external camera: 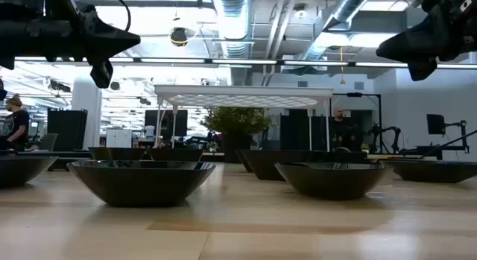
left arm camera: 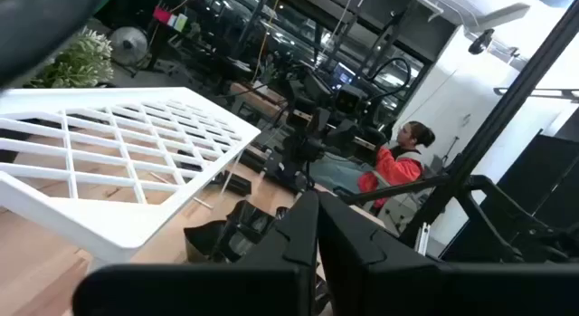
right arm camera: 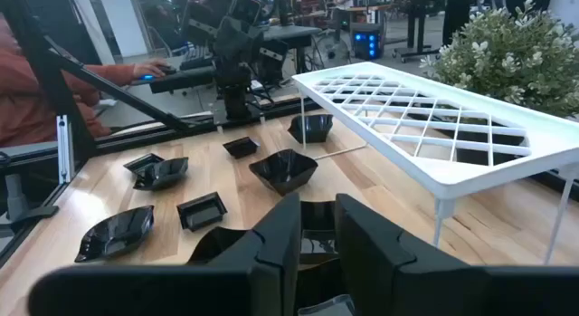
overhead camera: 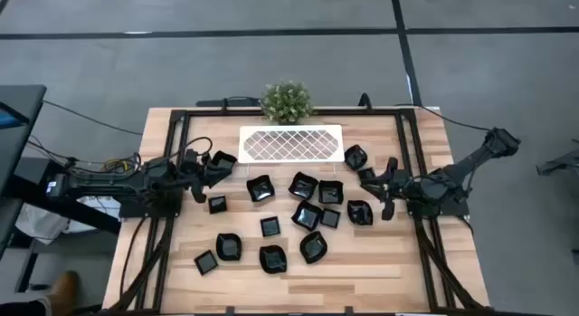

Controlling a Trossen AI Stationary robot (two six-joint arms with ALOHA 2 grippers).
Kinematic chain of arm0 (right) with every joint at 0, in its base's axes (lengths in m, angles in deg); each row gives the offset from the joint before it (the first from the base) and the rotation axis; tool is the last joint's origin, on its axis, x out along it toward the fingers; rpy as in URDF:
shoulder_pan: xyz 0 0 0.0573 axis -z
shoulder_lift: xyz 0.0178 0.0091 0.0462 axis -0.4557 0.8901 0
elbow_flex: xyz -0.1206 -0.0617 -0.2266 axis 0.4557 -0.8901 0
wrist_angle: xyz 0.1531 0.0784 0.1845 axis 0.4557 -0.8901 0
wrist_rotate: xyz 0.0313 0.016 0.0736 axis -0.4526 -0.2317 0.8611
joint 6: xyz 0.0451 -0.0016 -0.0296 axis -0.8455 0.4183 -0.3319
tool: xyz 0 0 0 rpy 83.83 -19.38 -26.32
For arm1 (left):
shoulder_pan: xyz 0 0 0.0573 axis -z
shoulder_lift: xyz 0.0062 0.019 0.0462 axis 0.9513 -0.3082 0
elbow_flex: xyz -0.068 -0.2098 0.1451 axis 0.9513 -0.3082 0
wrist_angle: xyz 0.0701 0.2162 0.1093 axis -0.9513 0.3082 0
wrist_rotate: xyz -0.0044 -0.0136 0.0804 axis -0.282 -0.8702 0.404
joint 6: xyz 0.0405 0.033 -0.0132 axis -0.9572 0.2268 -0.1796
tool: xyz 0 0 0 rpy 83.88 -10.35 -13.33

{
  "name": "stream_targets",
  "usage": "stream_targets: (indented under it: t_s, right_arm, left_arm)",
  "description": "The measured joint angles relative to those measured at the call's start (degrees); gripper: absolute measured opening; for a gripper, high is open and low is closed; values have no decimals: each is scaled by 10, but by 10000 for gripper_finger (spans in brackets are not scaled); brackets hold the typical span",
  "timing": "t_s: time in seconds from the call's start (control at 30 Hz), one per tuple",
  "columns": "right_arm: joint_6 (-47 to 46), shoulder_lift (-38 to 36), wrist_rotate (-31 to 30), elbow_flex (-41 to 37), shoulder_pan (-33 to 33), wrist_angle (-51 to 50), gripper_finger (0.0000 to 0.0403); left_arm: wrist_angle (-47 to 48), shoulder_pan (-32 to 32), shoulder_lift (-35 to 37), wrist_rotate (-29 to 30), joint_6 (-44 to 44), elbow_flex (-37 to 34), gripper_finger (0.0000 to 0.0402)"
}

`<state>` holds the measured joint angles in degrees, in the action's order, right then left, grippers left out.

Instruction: Pick & Place Mini shaped plates

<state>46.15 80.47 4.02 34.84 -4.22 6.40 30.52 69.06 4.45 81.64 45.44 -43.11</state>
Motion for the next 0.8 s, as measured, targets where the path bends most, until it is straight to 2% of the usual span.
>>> stream_targets:
  t_s: [0.47,0.67,0.8]
  right_arm:
    - [0,0,1,0,0,3,68]
    - [0,0,3,0,0,59,68]
    - [0,0,12,12,0,55,68]
  left_arm:
    - [-6,0,0,0,0,0,12]
    - [-8,0,0,0,0,0,12]
    - [-8,0,0,0,0,0,12]
